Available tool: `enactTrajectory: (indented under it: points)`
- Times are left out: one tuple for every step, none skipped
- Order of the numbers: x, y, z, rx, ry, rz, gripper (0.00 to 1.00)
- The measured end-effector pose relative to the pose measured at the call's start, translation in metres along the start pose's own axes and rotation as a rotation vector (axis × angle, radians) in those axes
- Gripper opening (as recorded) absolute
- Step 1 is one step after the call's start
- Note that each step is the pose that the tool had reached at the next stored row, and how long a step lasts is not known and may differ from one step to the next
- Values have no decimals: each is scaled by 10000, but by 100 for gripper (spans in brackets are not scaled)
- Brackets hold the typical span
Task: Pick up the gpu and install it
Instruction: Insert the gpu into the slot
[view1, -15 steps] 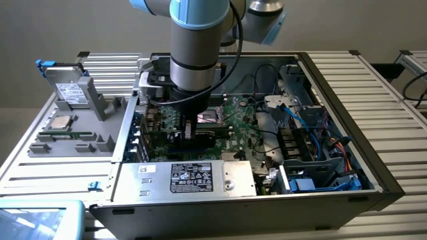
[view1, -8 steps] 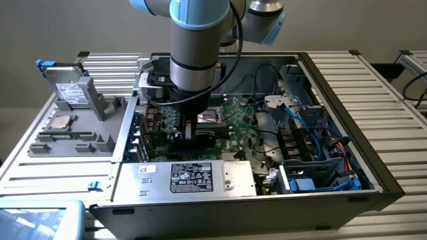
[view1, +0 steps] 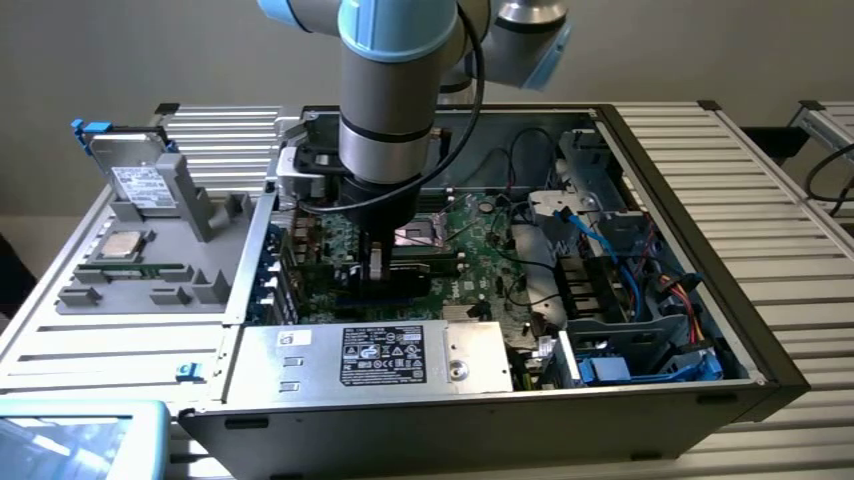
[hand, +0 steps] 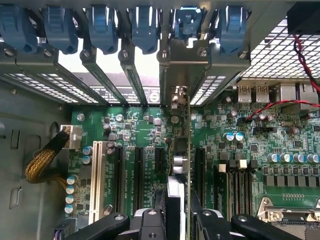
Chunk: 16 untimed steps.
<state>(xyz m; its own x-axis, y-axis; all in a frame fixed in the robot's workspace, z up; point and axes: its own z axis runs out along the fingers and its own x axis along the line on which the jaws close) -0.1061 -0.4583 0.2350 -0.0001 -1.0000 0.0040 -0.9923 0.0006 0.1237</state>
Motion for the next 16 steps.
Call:
enactTrajectory:
  points:
    - [0,0,0,-1,1,0,29]
    - [0,0,1,0,0,0,29]
    - [0,0,2,0,-2,0,29]
    - [0,0,1,0,-1,0,29]
    - [0,0,2,0,-2,0,29]
    - [0,0,2,0,-2,0,29]
    - [0,0,2,0,-1,0,29]
    - [0,0,2,0,-1,0,29]
    - [0,0,2,0,-2,0,29]
    - [0,1,3,0,-2,-1,29]
    - [0,1,5,1,-2,-1,29]
    - [0,0,7,1,-2,-1,29]
    - [0,0,7,1,-2,-1,29]
    - [0,1,7,0,-1,-1,29]
    - [0,1,8,0,-1,0,29]
    - [0,0,10,0,-1,0,29]
